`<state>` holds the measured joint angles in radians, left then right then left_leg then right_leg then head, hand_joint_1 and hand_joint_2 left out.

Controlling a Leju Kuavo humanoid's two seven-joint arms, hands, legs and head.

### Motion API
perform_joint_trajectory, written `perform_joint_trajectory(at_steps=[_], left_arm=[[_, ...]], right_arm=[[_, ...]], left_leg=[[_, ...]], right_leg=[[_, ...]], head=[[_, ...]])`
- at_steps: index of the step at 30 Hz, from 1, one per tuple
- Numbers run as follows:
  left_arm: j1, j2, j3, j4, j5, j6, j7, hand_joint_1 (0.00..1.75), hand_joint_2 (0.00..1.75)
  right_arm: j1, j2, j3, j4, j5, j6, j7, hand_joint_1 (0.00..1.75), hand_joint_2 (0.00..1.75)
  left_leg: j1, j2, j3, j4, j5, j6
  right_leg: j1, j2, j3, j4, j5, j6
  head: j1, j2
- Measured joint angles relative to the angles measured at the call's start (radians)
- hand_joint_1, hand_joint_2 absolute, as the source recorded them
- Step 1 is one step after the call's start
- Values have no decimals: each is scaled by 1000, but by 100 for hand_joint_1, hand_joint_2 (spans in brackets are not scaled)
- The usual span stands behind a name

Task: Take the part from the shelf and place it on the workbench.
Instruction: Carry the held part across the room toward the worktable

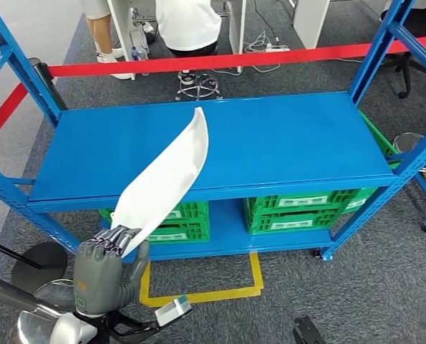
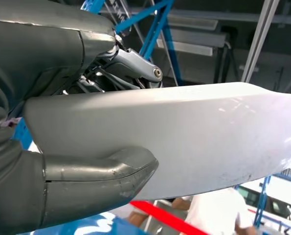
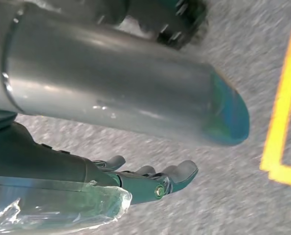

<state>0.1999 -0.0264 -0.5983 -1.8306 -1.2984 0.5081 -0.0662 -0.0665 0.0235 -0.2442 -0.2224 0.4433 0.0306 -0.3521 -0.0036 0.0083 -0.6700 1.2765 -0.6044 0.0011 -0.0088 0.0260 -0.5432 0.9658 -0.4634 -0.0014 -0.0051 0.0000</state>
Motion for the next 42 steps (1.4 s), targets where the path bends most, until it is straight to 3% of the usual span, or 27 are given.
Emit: perform_joint_trajectory(at_steps=[1,3,5,6,8,9,11,13,14,15,16,17,18,20,21,22,23,24,26,28,29,30,31,32,34,36,42], left_arm=[[-1,0,0,2,0,1,-2,175,175],[-5,-2,0,5,0,3,-5,175,175],[-9,-5,-1,6,0,5,-7,175,175],[-11,-6,-1,7,1,5,-8,175,175],[-14,-9,-1,9,3,6,-10,175,175],[-16,-11,-1,11,5,6,-12,175,175],[-18,-18,-1,14,9,6,-14,175,175],[-19,-23,1,17,14,5,-18,175,175],[-19,-24,1,19,17,5,-20,175,175],[-19,-24,2,21,20,6,-22,175,175],[-19,-24,2,24,25,7,-24,175,175],[-20,-24,2,27,28,8,-26,175,175],[-20,-25,3,29,33,9,-28,175,175],[-22,-27,4,32,40,12,-34,175,175],[-25,-29,4,33,43,14,-37,175,175],[-28,-31,4,34,46,15,-40,175,175],[-32,-32,4,36,50,16,-43,175,175],[-36,-33,4,38,56,16,-46,175,175],[-40,-34,5,42,68,16,-52,175,175],[-42,-34,5,47,74,16,-57,175,175],[-43,-34,5,49,75,16,-58,175,175],[-44,-34,5,51,75,16,-58,175,175],[-46,-34,5,52,75,16,-59,175,175],[-47,-35,5,54,75,16,-59,175,175],[-50,-36,6,55,75,16,-59,175,175],[-52,-36,6,56,75,16,-59,175,175],[-54,-38,6,56,75,16,-60,175,175]], right_arm=[[3,-7,-2,0,0,1,-2,0,0],[4,-13,-4,1,1,1,-4,0,0],[3,-15,-4,1,1,0,-5,0,0],[3,-16,-5,1,1,-1,-6,0,0],[8,-19,-10,3,0,-2,-9,0,0],[11,-20,-13,5,-3,-5,-9,0,0],[12,-19,-22,8,-8,-16,1,0,0],[9,-16,-29,9,-11,-21,3,0,0],[9,-15,-32,9,-11,-16,-4,0,0],[10,-16,-34,9,-12,-10,-13,0,0],[13,-17,-38,9,-13,-5,-23,0,0],[16,-19,-42,9,-14,-1,-30,0,0],[19,-22,-47,9,-16,0,-36,0,0],[17,-28,-57,9,-21,2,-45,0,0],[16,-30,-61,9,-25,3,-50,0,0],[16,-32,-66,9,-28,3,-53,0,0],[20,-32,-71,9,-31,4,-56,0,0],[24,-32,-76,10,-36,4,-60,0,0],[33,-33,-87,11,-43,5,-68,0,0],[35,-33,-95,11,-47,5,-73,0,0],[35,-33,-99,11,-49,5,-75,0,0],[36,-33,-102,11,-49,5,-75,0,0],[38,-33,-105,11,-50,5,-76,0,0],[40,-33,-107,11,-50,5,-76,0,0],[43,-32,-109,11,-50,5,-76,0,0],[43,-32,-110,11,-50,5,-76,0,0],[43,-31,-110,11,-50,5,-76,0,0]], left_leg=[[0,-2,23,-12,23,3],[0,-29,113,-125,71,14],[1,-68,196,-253,75,22],[0,-78,214,-286,66,24],[-1,-62,211,-303,69,28],[0,-50,201,-305,79,34],[1,-24,176,-310,102,47],[-4,4,148,-309,124,52],[-6,18,133,-309,135,52],[-7,32,118,-308,147,52],[-7,45,103,-307,158,50],[-7,57,88,-306,168,48],[-8,67,75,-303,178,44],[-11,86,57,-295,195,35],[-11,96,53,-291,203,31],[-11,106,51,-289,211,27],[-10,116,49,-288,218,22],[-7,111,46,-285,214,16],[-1,65,30,-235,149,3],[3,14,2,-116,43,-5],[3,5,-8,-55,12,-4],[3,1,-8,-14,3,-3],[2,-2,6,-5,15,2],[1,-6,36,-30,40,8],[-1,-36,127,-151,78,24],[-2,-67,186,-235,83,34],[-2,-80,213,-284,69,36]], right_leg=[[0,8,-17,4,10,2],[1,27,-48,13,28,8],[1,48,-70,23,45,18],[1,58,-78,25,54,24],[-3,74,-93,25,73,36],[-4,68,-104,29,67,40],[-3,28,-133,85,0,47],[-3,-10,-166,208,-99,54],[-4,-16,-174,269,-122,58],[-4,-20,-171,309,-119,61],[-5,-23,-153,319,-96,64],[-5,-29,-118,294,-64,65],[-5,-44,-64,234,-45,66],[-2,-82,64,66,-61,62],[2,-93,104,4,-78,57],[5,-91,122,-28,-89,51],[6,-83,115,-33,-87,43],[6,-75,105,-31,-79,35],[4,-59,81,-30,-56,17],[4,-39,54,-27,-29,6],[6,-27,39,-24,-16,4],[8,-14,22,-20,-3,3],[11,-1,2,-14,8,4],[13,12,-18,-8,19,4],[14,36,-50,3,38,7],[14,48,-64,8,48,8],[17,58,-75,11,57,12]], head=[[0,0],[0,0],[0,0],[0,0],[0,0],[0,0],[5,0],[11,0],[11,0],[11,0],[11,0],[11,0],[11,0],[12,0],[12,0],[13,0],[12,0],[12,0],[10,0],[7,0],[7,0],[7,0],[7,0],[7,0],[7,0],[7,0],[8,0]])
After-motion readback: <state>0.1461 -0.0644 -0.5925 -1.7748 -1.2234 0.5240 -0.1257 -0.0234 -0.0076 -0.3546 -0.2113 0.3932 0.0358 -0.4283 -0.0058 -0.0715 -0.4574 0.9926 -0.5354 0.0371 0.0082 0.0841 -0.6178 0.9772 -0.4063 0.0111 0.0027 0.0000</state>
